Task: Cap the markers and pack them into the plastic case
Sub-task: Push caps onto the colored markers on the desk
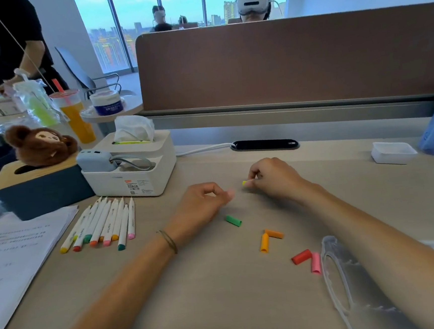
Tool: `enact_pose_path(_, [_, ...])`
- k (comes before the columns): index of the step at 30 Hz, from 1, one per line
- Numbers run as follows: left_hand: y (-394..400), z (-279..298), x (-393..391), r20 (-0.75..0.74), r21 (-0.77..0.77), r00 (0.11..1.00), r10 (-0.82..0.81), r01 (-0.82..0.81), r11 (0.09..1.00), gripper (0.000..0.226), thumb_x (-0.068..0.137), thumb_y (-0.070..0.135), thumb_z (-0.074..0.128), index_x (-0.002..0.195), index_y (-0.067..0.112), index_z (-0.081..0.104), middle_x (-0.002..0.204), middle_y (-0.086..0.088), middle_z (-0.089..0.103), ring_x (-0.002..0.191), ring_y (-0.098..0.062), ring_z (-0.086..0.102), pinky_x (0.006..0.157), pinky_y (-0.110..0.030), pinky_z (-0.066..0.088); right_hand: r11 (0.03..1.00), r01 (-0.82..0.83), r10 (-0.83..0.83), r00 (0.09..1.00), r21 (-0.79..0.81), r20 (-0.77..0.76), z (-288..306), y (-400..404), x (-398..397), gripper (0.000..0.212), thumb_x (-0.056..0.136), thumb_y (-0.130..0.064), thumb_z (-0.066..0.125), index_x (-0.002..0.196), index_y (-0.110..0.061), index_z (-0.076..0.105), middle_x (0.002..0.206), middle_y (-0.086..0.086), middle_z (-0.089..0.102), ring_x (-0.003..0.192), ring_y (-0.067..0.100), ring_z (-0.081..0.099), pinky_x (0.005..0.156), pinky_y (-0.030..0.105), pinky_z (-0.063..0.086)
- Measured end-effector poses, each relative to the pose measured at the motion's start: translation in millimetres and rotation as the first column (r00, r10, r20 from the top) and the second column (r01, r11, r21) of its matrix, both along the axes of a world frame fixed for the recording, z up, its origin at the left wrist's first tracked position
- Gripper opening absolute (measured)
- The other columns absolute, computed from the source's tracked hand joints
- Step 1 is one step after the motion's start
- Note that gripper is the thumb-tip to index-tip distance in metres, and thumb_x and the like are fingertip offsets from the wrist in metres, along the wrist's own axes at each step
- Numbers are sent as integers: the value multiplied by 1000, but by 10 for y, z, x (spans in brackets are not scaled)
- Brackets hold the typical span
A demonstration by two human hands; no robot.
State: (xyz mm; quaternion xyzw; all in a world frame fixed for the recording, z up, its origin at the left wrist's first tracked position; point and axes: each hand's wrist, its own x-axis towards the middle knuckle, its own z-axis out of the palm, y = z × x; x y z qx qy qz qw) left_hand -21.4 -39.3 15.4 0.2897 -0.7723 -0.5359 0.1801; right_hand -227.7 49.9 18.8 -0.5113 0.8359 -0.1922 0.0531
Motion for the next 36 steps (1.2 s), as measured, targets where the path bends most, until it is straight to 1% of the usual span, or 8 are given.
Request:
enact_pose_path(5, [-59,-39,107,257,-460,955,-150,257,850,37,71,52,84,92,29,64,55,4,59,51,-5,48,53,-19,36,962,1,167,789,-274,591,131,158,152,24,105,-27,55,92,-9,64,54,-8,46,48,8,34,47,21,26])
enact_pose_path(11, [-45,-94,42,386,-664,916,-105,355,658,29,84,59,68,92,32,64,69,10,59,71,-6,53,65,-29,42,898,247,315,211,-363,925,238,439,188,27,109,-31,40,100,-11,55,65,4,43,51,12,33,47,24,22])
enact_pose_path(16, [113,-21,-66,-37,-184,982,-186,176,967,31,105,32,47,86,17,66,57,1,52,48,-10,43,45,-21,34,837,417,414,-57,-355,909,320,588,6,43,103,-43,35,81,-12,55,67,6,47,50,14,36,40,21,24])
enact_pose_path(19, [229,59,-142,-274,393,957,-100,206,896,35,108,31,35,97,10,61,60,-6,48,44,-12,39,35,-18,23,818,507,260,94,-272,961,331,597,-158,48,103,-45,43,64,-17,46,61,3,49,47,14,34,39,20,23])
enact_pose_path(21, [287,98,-173,-395,621,917,-61,315,718,38,106,37,36,95,9,60,65,-7,50,45,-11,40,33,-17,22,844,481,26,403,-236,915,271,586,-251,43,103,-36,47,64,-19,48,59,2,49,46,14,35,42,23,24])
enact_pose_path(25, [378,123,-225,-446,754,895,27,359,550,50,99,53,39,78,11,55,72,-6,52,49,-11,41,36,-16,21,958,254,-206,933,-135,296,137,512,-317,42,104,-29,47,66,-12,52,61,2,52,57,18,46,57,30,33])
enact_pose_path(30, [393,145,-239,-317,770,946,67,216,600,54,95,55,46,57,16,36,60,-3,40,49,-13,35,38,-17,15,958,218,-168,954,189,-249,33,388,-300,51,100,-64,39,76,-21,54,82,2,58,79,26,56,71,36,43])
enact_pose_path(36, [418,159,-185,-83,470,997,4,36,882,54,101,38,50,53,18,35,48,-1,38,41,-13,39,36,-20,17,968,45,42,941,247,-336,-49,389,-193,39,104,-54,40,87,-21,50,89,3,58,79,23,48,68,37,36])
